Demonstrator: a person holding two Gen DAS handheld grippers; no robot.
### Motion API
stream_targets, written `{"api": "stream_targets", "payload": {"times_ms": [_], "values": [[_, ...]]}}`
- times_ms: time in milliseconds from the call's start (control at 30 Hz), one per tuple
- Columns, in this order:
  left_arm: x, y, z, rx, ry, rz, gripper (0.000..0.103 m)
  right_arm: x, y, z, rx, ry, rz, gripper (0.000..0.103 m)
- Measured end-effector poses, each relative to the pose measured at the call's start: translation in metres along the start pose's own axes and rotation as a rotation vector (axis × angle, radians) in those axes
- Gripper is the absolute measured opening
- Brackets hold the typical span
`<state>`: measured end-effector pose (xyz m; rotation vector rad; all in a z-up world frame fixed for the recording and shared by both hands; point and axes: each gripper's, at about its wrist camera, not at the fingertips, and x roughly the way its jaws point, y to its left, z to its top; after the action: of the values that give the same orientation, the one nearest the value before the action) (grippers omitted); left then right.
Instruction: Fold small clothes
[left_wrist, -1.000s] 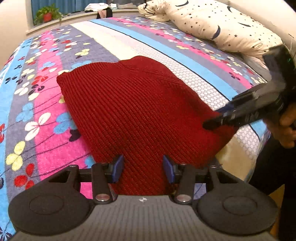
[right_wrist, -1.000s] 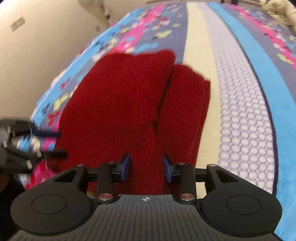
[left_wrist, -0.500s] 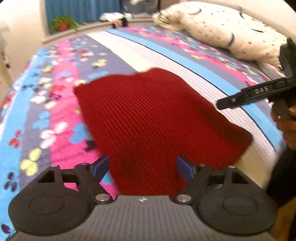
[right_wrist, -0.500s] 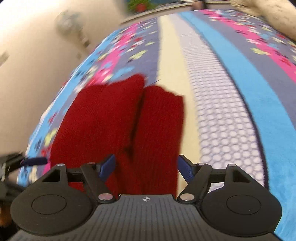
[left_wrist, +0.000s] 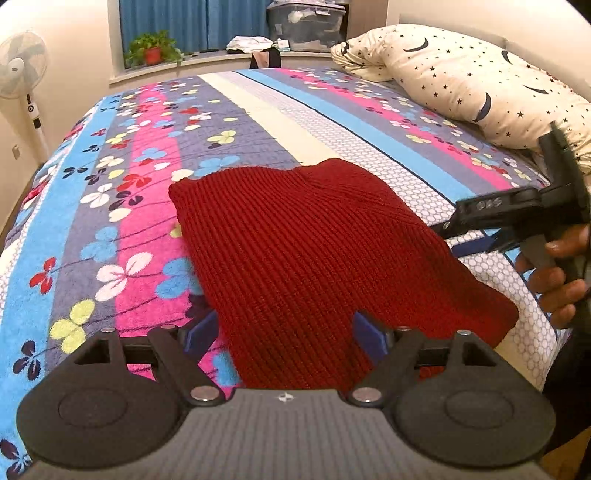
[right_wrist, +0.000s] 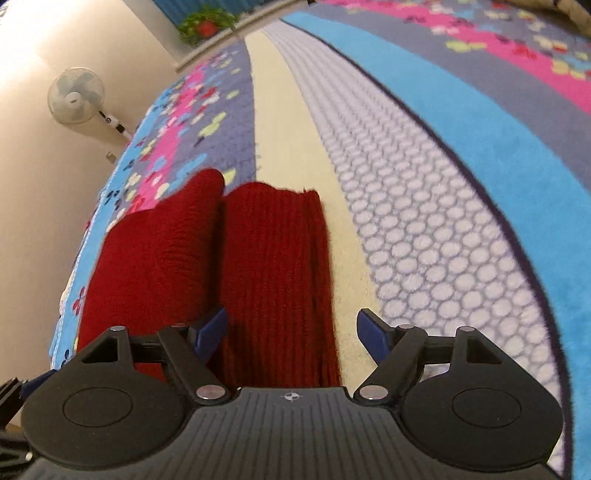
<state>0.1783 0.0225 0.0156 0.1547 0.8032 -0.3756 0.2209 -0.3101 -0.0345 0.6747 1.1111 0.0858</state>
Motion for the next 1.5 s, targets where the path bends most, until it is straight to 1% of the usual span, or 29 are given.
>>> {"api": "stream_targets", "payload": {"times_ms": [33,67,100,233,333,400,467,533,600,667,833,867,933,967,1000,1033,1067,1100,1167,1267,1367,1433,1500], "values": [[0.001,0.002,0.001,-0.008,-0.001,0.000,0.085,0.005,0.000,0.000,0.004,0.011,0.001,0.081],[0.002,0.003,0.001,-0.018,-0.001,0.000,0.086,0.009,-0.001,0.001,0.012,0.016,0.002,0.087],[0.003,0.006,0.001,-0.033,0.000,-0.002,0.086,0.012,-0.001,0.001,0.018,0.020,0.002,0.089],[0.013,0.021,0.004,-0.121,0.027,-0.027,0.089,0.019,-0.001,0.004,0.022,0.023,0.006,0.092],[0.023,0.042,0.007,-0.247,0.049,-0.067,0.089,0.022,0.000,0.006,0.012,0.025,0.013,0.094],[0.034,0.060,0.010,-0.352,0.070,-0.117,0.089,0.023,0.000,0.007,0.007,0.025,0.022,0.093],[0.050,0.074,0.013,-0.420,0.110,-0.177,0.089,0.024,0.000,0.008,0.005,0.025,0.032,0.091],[0.066,0.088,0.015,-0.494,0.151,-0.258,0.093,0.024,0.000,0.009,0.002,0.023,0.062,0.082],[0.080,0.098,0.015,-0.560,0.170,-0.303,0.098,0.023,0.001,0.008,0.004,0.026,0.103,0.059],[0.096,0.106,0.015,-0.610,0.187,-0.344,0.101,0.022,0.003,0.008,0.003,0.025,0.142,0.045],[0.136,0.118,0.006,-0.704,0.215,-0.460,0.102,0.022,0.003,0.008,0.008,0.014,0.155,0.040],[0.140,0.119,0.006,-0.708,0.207,-0.471,0.102,0.021,0.003,0.007,0.007,0.010,0.155,0.039],[0.144,0.118,0.009,-0.707,0.193,-0.464,0.101,0.021,0.005,0.007,0.004,0.000,0.156,0.037],[0.144,0.117,0.012,-0.705,0.190,-0.450,0.097,0.021,0.006,0.007,0.000,-0.005,0.154,0.036],[0.141,0.115,0.016,-0.694,0.188,-0.430,0.089,0.020,0.007,0.007,-0.008,-0.010,0.150,0.035],[0.136,0.112,0.022,-0.670,0.182,-0.411,0.084,0.020,0.009,0.008,-0.024,-0.014,0.143,0.035],[0.130,0.109,0.028,-0.645,0.173,-0.395,0.076,0.019,0.013,0.008,-0.047,-0.022,0.135,0.034],[0.121,0.104,0.037,-0.590,0.155,-0.365,0.072,0.019,0.015,0.008,-0.059,-0.030,0.133,0.033],[0.103,0.090,0.051,-0.459,0.105,-0.307,0.070,0.016,0.017,0.009,-0.055,-0.045,0.144,0.030],[0.082,0.084,0.069,-0.337,0.022,-0.247,0.068,0.012,0.028,0.013,-0.070,-0.094,0.191,0.024],[0.066,0.098,0.088,-0.297,-0.071,-0.200,0.068,0.012,0.054,0.025,-0.103,-0.174,0.247,0.023],[0.058,0.118,0.098,-0.283,-0.131,-0.171,0.068,0.015,0.074,0.038,-0.124,-0.219,0.284,0.023],[0.056,0.140,0.101,-0.303,-0.164,-0.146,0.074,0.022,0.097,0.051,-0.151,-0.242,0.311,0.024]]}}
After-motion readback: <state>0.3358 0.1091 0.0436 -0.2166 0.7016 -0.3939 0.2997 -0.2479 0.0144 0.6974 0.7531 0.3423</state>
